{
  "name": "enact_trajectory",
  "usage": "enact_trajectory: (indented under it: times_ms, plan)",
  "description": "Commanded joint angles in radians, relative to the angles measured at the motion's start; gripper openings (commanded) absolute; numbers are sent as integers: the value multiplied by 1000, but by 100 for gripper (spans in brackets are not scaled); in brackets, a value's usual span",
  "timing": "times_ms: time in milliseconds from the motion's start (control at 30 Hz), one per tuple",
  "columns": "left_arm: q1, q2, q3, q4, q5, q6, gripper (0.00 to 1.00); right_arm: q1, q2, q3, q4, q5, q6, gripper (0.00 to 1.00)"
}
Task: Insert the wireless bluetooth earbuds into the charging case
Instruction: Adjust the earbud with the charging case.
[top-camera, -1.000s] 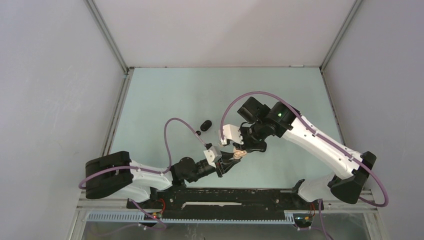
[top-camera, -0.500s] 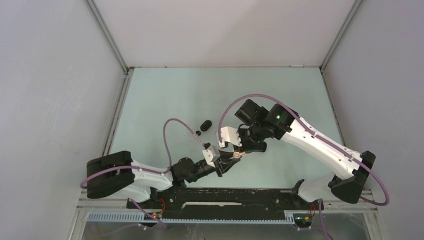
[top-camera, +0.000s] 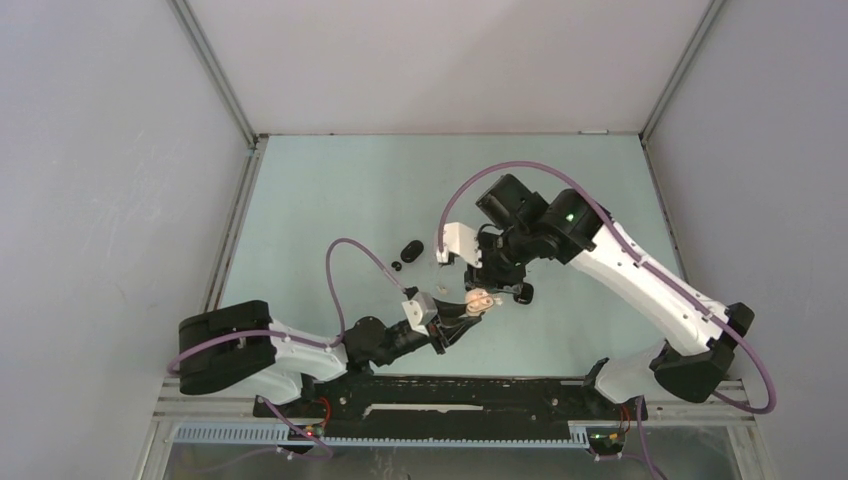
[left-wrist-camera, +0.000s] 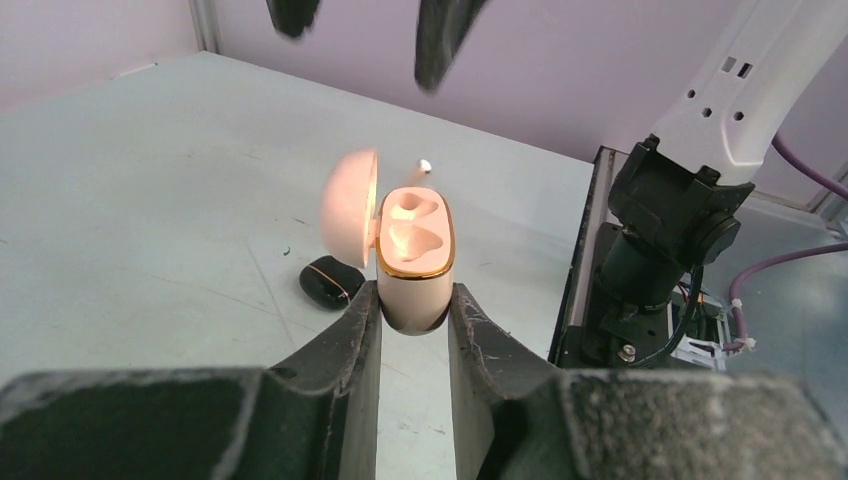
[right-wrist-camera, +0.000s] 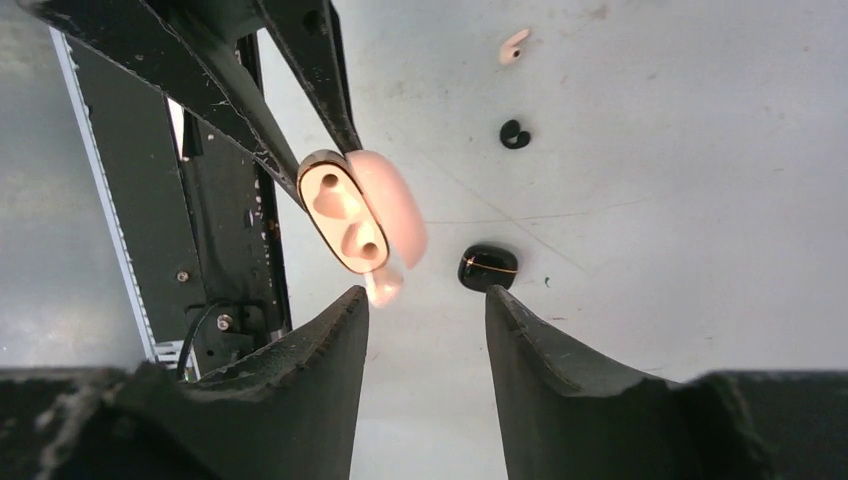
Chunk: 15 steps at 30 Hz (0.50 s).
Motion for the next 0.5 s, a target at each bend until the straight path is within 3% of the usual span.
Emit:
enact_trajectory:
  times_ms: [0,233,467]
  plan:
    - [0,20,-16,84,17,-2,0,-55,-47,93,-59,-83,5,51]
    - [0,38,-8,95,78,8,0,-179,-111,24,-103,-214,-101,52]
    - [0,4,-38,87,-10,4,0,-386,-235,-319,106,-236,-138,42]
